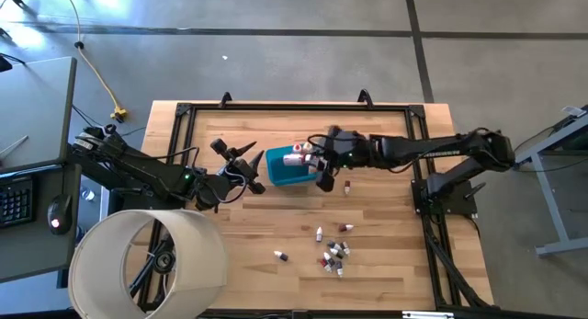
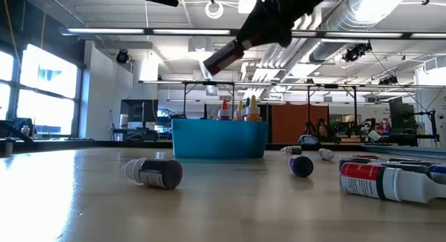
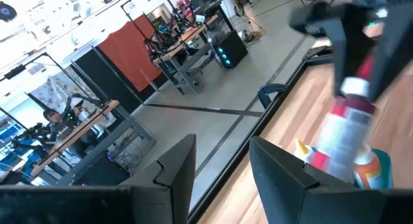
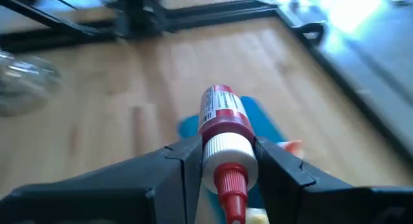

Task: Pick & Place food coloring
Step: Put the big red food coloring bottle into the bin

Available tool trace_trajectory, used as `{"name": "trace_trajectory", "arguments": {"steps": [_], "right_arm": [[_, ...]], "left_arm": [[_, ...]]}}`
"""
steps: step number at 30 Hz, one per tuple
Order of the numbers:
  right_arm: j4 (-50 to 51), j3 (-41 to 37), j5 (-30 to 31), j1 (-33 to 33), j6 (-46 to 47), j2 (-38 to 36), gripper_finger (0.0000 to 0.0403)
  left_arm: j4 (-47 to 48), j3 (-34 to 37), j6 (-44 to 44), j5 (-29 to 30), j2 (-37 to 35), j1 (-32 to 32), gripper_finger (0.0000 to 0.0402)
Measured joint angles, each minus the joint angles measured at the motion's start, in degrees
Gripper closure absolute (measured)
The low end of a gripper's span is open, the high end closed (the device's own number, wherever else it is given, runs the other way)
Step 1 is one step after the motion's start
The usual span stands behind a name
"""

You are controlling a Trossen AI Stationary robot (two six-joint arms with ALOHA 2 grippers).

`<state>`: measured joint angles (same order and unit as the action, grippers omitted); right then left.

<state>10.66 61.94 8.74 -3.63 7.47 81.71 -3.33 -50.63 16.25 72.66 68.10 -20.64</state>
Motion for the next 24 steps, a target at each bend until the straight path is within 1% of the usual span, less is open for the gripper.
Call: {"name": "trace_trajectory", "arguments": {"steps": [2,5,9,14,16,20,24], "right_arm": [[6.94,4.0,3.42,0.46,-2.38,0.55,0.029],[15.13,10.92,4.87,0.69,-5.03,2.76,0.029],[28.55,20.32,3.87,0.6,-6.82,9.32,0.029],[42.06,31.82,-3.96,0.6,-12.14,20.72,0.029],[45.58,37.19,-3.89,0.58,-13.79,24.69,0.0288],[56.53,48.42,-2.92,-0.45,-17.04,32.62,0.0277],[63.6,57.2,-2.64,-2.13,-18.61,38.47,0.0284]], "left_arm": [[-0.02,0.0,-0.01,0.0,0.0,0.0,0.0259],[-0.12,0.0,-0.01,0.01,0.0,0.0,0.0259],[-0.24,0.0,-0.01,0.02,0.0,0.02,0.0259],[-0.22,0.0,0.0,0.02,0.0,0.02,0.0259],[-0.2,0.0,-0.02,0.02,0.0,0.02,0.0259],[-0.06,0.0,0.0,0.01,0.0,0.02,0.0259],[0.49,0.02,0.01,0.18,0.0,0.02,0.0259]]}}
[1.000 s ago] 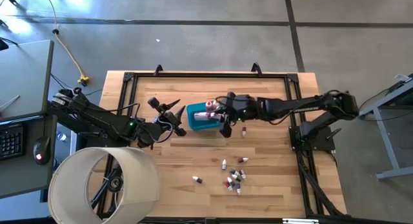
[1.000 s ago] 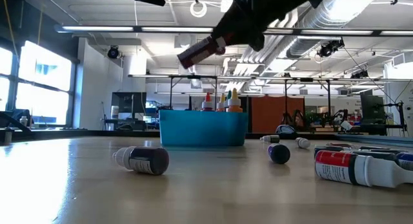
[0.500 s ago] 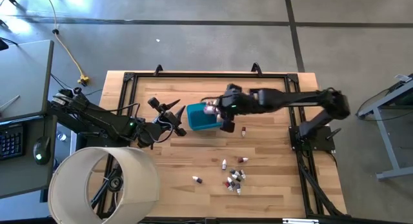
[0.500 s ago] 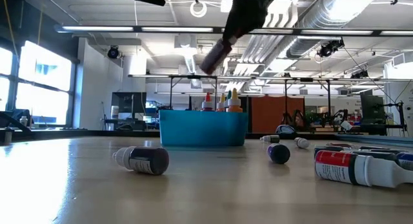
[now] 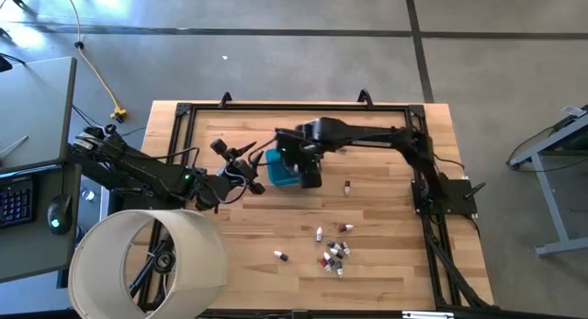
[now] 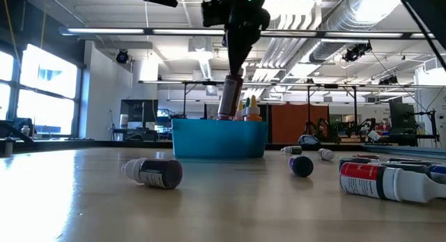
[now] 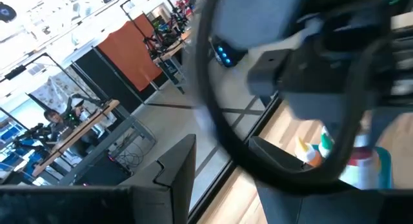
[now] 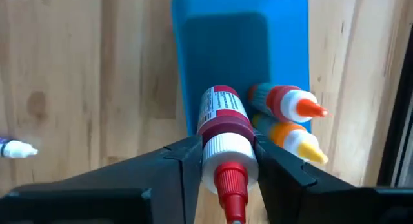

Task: Pick & Place food coloring
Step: Put the big red food coloring bottle into the bin

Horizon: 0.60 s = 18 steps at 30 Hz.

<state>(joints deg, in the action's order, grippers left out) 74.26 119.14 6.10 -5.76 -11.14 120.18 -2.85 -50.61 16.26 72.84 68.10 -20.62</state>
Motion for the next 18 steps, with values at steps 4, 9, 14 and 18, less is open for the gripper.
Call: {"name": "trace_trajectory", "arguments": {"steps": [4,9,14,18], "right_arm": [[1.57,3.27,-1.57,-1.71,-2.08,3.65,0.0289],[0.86,1.7,-5.93,-3.06,-4.57,4.25,0.0283],[0.42,-0.89,-5.18,-4.21,-4.56,4.46,0.0285],[-2.41,-2.54,-4.73,-4.64,-4.64,4.44,0.0277]], "left_arm": [[0.54,0.0,0.01,-0.07,0.0,-0.02,0.0259],[1.45,0.0,0.01,-0.27,0.0,-0.02,0.0259],[1.76,0.0,0.01,-0.21,0.0,0.0,0.0259],[1.8,0.0,0.01,-0.11,0.0,0.0,0.0259]]}}
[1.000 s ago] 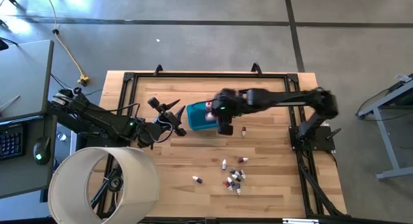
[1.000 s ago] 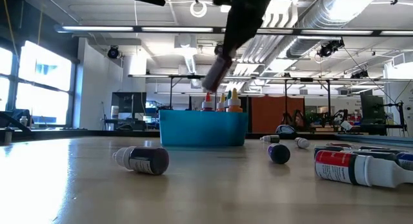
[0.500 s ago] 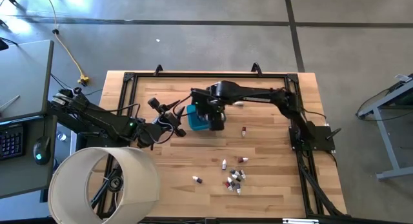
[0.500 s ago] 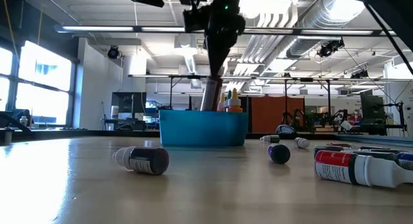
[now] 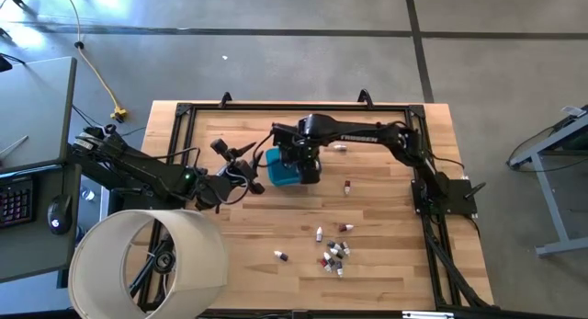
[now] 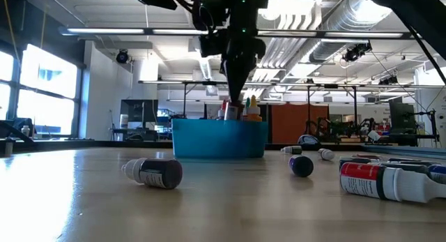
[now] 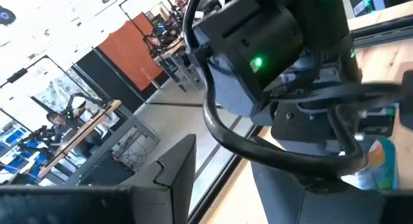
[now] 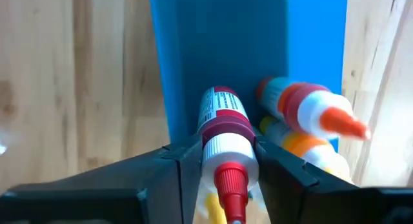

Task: Pick & Place food coloring
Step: Put the big red food coloring bottle into the bin, then put the top small green food coloring bottle into the bin

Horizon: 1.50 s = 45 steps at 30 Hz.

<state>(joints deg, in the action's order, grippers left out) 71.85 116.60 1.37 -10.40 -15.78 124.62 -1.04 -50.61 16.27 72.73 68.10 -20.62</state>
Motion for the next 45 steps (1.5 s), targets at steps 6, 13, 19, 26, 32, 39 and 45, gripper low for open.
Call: {"name": "trace_trajectory", "arguments": {"steps": [6,13,19,26,32,39,45], "right_arm": [[-3.22,-2.17,3.82,-0.48,-2.6,0.0,0.0263],[-4.61,-2.17,4.53,-0.52,-2.72,-0.02,0.0237],[-2.76,-0.12,7.72,-0.08,-3.68,0.0,0.0215],[10.1,10.57,12.59,2.25,0.05,0.0,0.0214],[17.1,15.93,17.64,4.23,4.43,-3.55,0.0215],[15.07,-2.88,13.64,-1.02,15.18,-15.98,0.0215],[-0.84,-27.63,11.29,-4.86,13.87,-26.76,0.0215]], "left_arm": [[0.29,0.0,0.0,-0.09,0.0,0.0,0.0259],[1.22,0.0,-0.02,-0.05,0.0,0.0,0.0259],[1.18,0.0,-0.02,-0.03,0.0,0.0,0.0259],[1.16,0.0,-0.07,-0.09,0.0,0.0,0.0259],[1.14,0.0,-0.29,-0.09,0.0,-0.02,0.0259],[1.17,-0.02,-3.04,0.22,0.0,-0.02,0.0259],[1.13,-0.02,-3.06,3.01,0.0,-0.02,0.0259]]}}
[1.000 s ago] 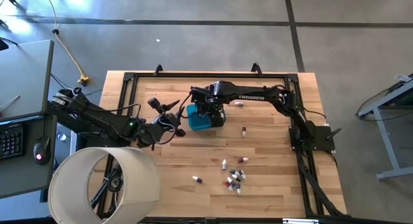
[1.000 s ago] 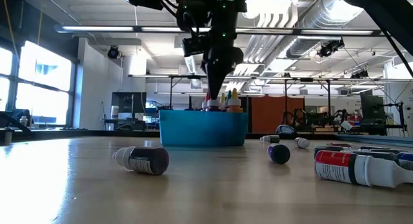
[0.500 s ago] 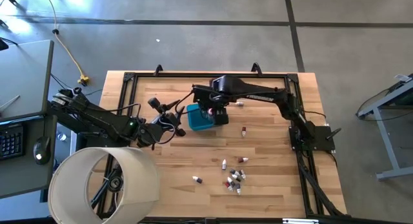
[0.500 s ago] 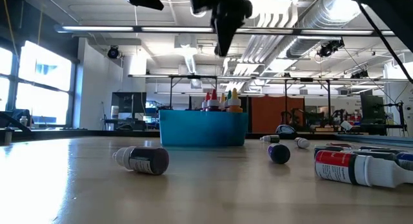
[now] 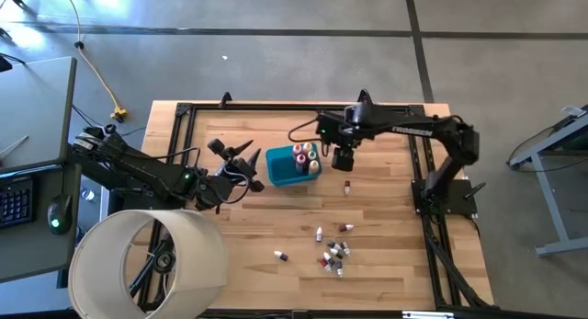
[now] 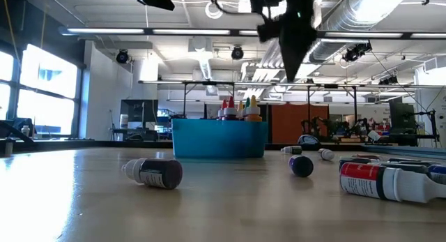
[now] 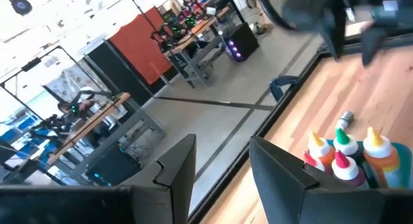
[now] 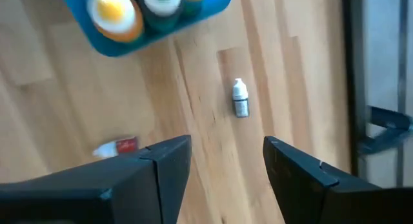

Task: Pick & Place food coloring
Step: Put the top small green food coloring bottle into the bin

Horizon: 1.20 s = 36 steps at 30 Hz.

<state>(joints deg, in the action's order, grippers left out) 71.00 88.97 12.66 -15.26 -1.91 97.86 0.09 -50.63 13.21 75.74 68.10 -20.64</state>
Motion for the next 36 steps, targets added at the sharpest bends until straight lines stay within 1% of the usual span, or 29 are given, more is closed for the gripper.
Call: {"name": "trace_trajectory", "arguments": {"steps": [2,5,9,11,15,19,23,27,33,36], "right_arm": [[-6.68,-7.55,-0.47,-1.22,-1.63,-2.28,0.0215],[-16.97,-16.22,-0.47,-2.95,-4.02,-4.05,0.0215],[-27.45,-24.52,-0.89,-5.39,-9.27,-3.76,0.0215],[-31.91,-27.05,-2.66,-6.96,-11.14,-3.78,0.0215],[-36.45,-29.91,-6.93,-10.9,-12.95,-3.8,0.0215],[-40.9,-31.32,-12.86,-14.43,-13.58,-3.8,0.0215],[-45.18,-33.69,-13.37,-16.16,-15.11,-3.8,0.0215],[-45.49,-34.62,-15.63,-16.77,-16.66,-3.78,0.0215],[-45.67,-34.58,-14.13,-16.8,-17.6,-3.78,0.0215],[-45.73,-34.58,-14.83,-16.94,-17.14,-3.78,0.0215]], "left_arm": [[0.08,0.0,0.0,0.18,0.0,0.0,0.0259],[0.1,0.0,0.0,0.24,0.0,0.0,0.0259],[0.06,0.0,-0.04,-1.63,0.0,0.0,0.0259],[0.08,0.0,-0.05,-2.47,0.0,0.0,0.0259],[0.08,0.0,-0.07,-3.26,0.0,0.0,0.0259],[0.08,0.0,-0.06,-3.28,0.0,0.0,0.0259],[0.08,0.0,-0.06,-3.32,0.0,0.0,0.0259],[0.07,0.0,-0.04,-3.34,0.0,0.0,0.0259],[0.06,0.0,-0.04,-3.34,0.0,0.0,0.0259],[0.07,0.0,-0.04,-3.34,0.0,0.0,0.0259]]}}
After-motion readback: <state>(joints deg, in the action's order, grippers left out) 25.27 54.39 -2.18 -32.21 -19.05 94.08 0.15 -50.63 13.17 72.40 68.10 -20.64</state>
